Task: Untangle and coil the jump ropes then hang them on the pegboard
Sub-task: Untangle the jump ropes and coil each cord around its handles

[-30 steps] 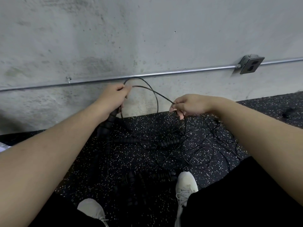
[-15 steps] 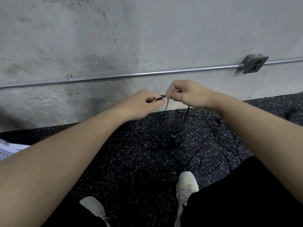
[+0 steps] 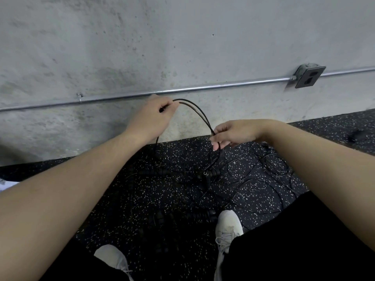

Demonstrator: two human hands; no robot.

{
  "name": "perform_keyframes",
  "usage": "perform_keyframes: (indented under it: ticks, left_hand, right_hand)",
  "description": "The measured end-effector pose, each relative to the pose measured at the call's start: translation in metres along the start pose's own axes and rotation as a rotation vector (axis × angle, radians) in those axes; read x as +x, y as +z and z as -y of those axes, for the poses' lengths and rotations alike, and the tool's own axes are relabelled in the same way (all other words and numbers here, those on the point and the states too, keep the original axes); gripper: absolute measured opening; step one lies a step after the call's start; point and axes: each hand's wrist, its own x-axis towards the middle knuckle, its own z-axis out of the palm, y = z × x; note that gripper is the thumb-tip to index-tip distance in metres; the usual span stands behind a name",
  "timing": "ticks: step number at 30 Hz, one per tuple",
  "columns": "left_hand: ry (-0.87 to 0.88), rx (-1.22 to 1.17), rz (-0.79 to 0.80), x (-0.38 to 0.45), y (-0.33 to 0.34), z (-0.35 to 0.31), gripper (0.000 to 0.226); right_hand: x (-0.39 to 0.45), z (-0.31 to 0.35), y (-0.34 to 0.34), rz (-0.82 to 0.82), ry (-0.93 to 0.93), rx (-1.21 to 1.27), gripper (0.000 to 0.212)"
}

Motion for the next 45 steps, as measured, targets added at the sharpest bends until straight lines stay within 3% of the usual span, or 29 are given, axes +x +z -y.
perform_keyframes:
  ticks: [4,8,11,14,22,27,32,35,38,40,43,45]
  left_hand:
    - [-0.092,0.002,-0.090,0.005,-0.011,0.015,0.032]
    - [-0.274,0.121,0.079,0.003,-0.014,0.034,0.037]
    - [-0.330,0.210,0.190,-0.001,-0.015,0.042,0.025]
    - [-0.273,0.161,0.252,-0.004,-0.010,0.034,0.010]
    - [0.034,0.023,0.386,-0.022,0.021,-0.033,0.024]
    - [0.113,0.080,0.323,-0.025,0.021,-0.035,0.037]
    - [0.080,0.004,0.122,-0.026,0.009,-0.034,0.040]
    - [-0.004,-0.038,0.000,-0.022,-0.004,-0.027,0.038]
    - [-0.104,-0.053,-0.142,-0.014,-0.018,-0.013,0.036]
    - [-0.195,0.032,-0.069,-0.012,-0.024,0.003,0.036]
    - [-0.346,0.206,0.174,-0.016,-0.019,0.027,0.032]
    - [-0.337,0.295,0.258,-0.021,-0.008,0.030,0.027]
  right_hand:
    - [0.001,-0.006,-0.004,-0.033,-0.018,0.103,0.026]
    - [-0.003,0.003,-0.005,-0.196,-0.128,0.192,0.022]
    - [-0.009,0.013,-0.006,-0.276,-0.184,0.173,0.022]
    - [-0.015,0.024,-0.003,-0.273,-0.192,0.127,0.021]
    - [-0.021,0.039,0.002,-0.260,-0.261,0.094,0.020]
    - [-0.035,0.026,0.000,-0.225,-0.226,0.210,0.025]
    - [-0.036,-0.002,-0.001,-0.067,-0.118,0.295,0.031]
    - [-0.036,-0.021,0.003,0.008,0.001,0.212,0.025]
    - [-0.036,-0.029,0.004,-0.022,0.061,0.228,0.022]
    - [-0.037,-0.028,0.002,-0.078,0.039,0.306,0.024]
    - [-0.040,-0.020,0.000,-0.127,-0.002,0.342,0.030]
    - [-0.042,-0.015,0.000,-0.155,-0.029,0.365,0.030]
